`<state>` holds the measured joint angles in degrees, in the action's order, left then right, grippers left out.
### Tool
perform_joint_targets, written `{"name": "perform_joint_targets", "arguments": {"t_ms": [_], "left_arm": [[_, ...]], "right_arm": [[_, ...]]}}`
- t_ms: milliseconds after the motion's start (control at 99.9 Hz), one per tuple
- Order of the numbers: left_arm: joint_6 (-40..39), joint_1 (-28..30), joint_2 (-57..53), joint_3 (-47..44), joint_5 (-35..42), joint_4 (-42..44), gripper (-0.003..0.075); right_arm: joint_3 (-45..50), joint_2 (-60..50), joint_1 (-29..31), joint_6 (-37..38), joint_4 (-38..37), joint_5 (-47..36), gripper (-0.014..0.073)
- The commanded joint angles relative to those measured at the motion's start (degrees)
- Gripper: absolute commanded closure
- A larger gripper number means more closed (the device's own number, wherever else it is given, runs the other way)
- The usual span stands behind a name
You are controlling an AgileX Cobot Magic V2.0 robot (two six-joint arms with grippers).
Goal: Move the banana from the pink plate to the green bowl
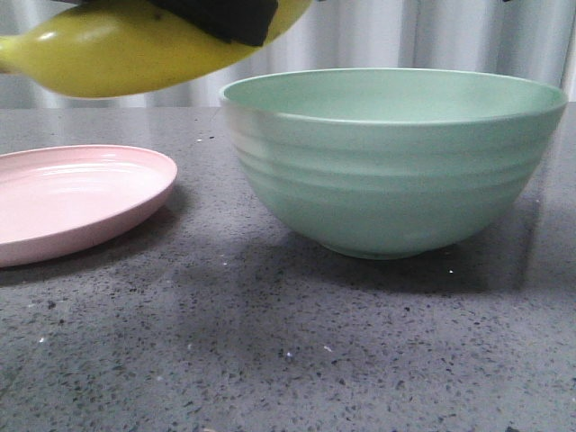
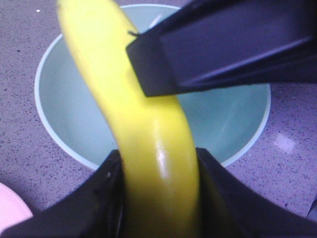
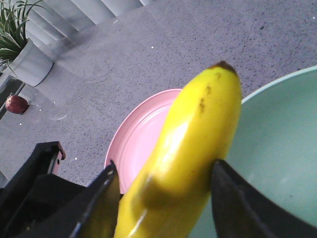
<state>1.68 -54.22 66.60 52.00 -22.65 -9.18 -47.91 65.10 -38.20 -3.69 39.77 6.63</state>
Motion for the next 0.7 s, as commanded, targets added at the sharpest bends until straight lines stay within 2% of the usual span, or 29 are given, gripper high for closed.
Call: {"name": "perform_joint_targets", "arguments": {"t_ms": [0,570,640,690], "left_arm": [[2.15,-1.55,-1.71,2.48,5.35,-2.79,0.0741],[2.15,-1.55,-4.06,2.48,4.93,-4.85,0.0740],[2.15,-1.55,-4.06,2.48,4.93,-4.85,0.0740],[2.15,-1.55,-4.06,2.48,4.93,-4.85,0.0739]], "right_arm": [[-2.40,-0.20,0.09,-0.73,0.60,-5.02,0.0256],[-2.40,1.78,0.52,-0.73,0.60,-4.65,0.0263],[-2.40,1.78,0.52,-0.73,0.60,-4.65,0.0307],[-2.40,1.78,0.52,-0.73,0.60,-4.56,0.0396]]}}
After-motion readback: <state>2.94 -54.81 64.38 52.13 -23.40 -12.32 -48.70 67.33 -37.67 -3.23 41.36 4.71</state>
